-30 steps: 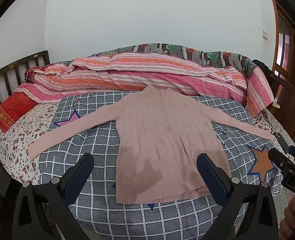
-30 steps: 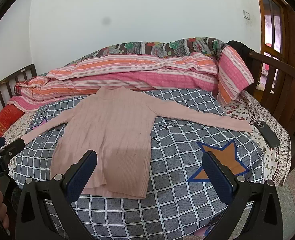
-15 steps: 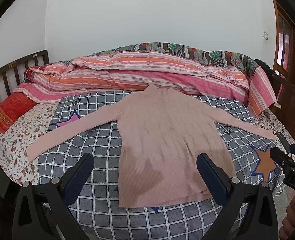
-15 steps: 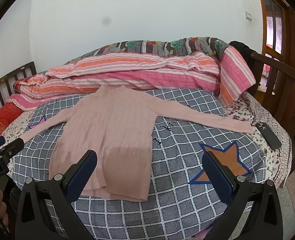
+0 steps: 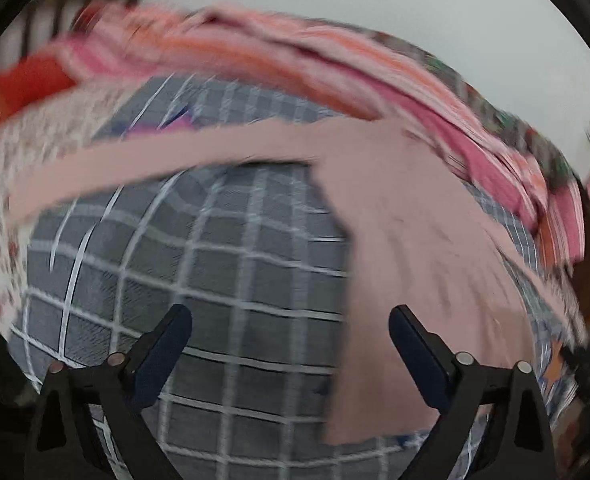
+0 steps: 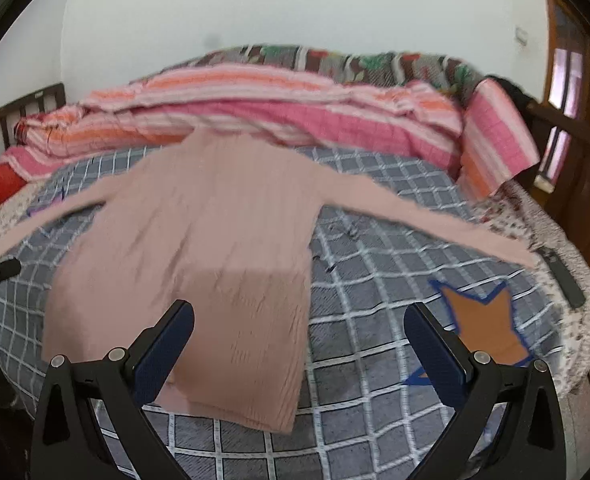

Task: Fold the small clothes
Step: 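Grasp the sweater sleeve with the left gripper and lift it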

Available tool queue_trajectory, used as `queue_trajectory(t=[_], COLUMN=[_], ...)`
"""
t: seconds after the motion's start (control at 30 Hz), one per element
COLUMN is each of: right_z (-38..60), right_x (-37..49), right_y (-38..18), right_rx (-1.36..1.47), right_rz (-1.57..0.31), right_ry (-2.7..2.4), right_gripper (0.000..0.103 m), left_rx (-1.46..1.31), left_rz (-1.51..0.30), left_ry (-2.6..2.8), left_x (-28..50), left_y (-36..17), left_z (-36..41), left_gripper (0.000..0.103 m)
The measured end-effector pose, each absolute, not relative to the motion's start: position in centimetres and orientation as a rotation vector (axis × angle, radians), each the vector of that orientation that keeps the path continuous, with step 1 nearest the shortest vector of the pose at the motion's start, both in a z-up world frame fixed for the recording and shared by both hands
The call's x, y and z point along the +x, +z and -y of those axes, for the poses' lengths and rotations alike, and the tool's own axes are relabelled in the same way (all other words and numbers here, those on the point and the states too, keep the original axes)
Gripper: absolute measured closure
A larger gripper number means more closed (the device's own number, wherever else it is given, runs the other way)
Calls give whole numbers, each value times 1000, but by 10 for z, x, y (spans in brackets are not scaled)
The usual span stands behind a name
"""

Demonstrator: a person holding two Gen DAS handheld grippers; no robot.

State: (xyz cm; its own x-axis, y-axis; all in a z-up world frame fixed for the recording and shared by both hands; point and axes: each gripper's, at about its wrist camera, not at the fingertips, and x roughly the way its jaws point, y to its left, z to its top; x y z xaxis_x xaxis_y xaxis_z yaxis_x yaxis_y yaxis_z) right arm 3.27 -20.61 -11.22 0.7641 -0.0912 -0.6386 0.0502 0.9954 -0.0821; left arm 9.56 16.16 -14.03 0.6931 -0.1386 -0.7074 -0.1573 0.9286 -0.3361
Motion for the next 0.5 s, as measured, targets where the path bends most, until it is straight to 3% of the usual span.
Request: queue_trajectory(t=[0.1, 0.2, 0.47, 0.5], right_z=[206, 205, 201, 202], right_x=[42, 49, 67, 69], right_y=[-131, -140, -138, -139], right_rx=[-59, -48, -60, -60], right_rz=[-723, -718, -711, -713], right_ry=[-59, -50, -27, -28], right_gripper=[1, 5, 5, 5], left_rx=[-507, -574, -728, -757], left_rz=[-784, -750, -674, -671], left_ry=[54, 124, 272, 296], left_x=[99, 105, 137, 142], left_y=[-155, -162, -174, -180], left_z=[-203, -240, -320, -330], left_gripper=[24, 31, 36, 43])
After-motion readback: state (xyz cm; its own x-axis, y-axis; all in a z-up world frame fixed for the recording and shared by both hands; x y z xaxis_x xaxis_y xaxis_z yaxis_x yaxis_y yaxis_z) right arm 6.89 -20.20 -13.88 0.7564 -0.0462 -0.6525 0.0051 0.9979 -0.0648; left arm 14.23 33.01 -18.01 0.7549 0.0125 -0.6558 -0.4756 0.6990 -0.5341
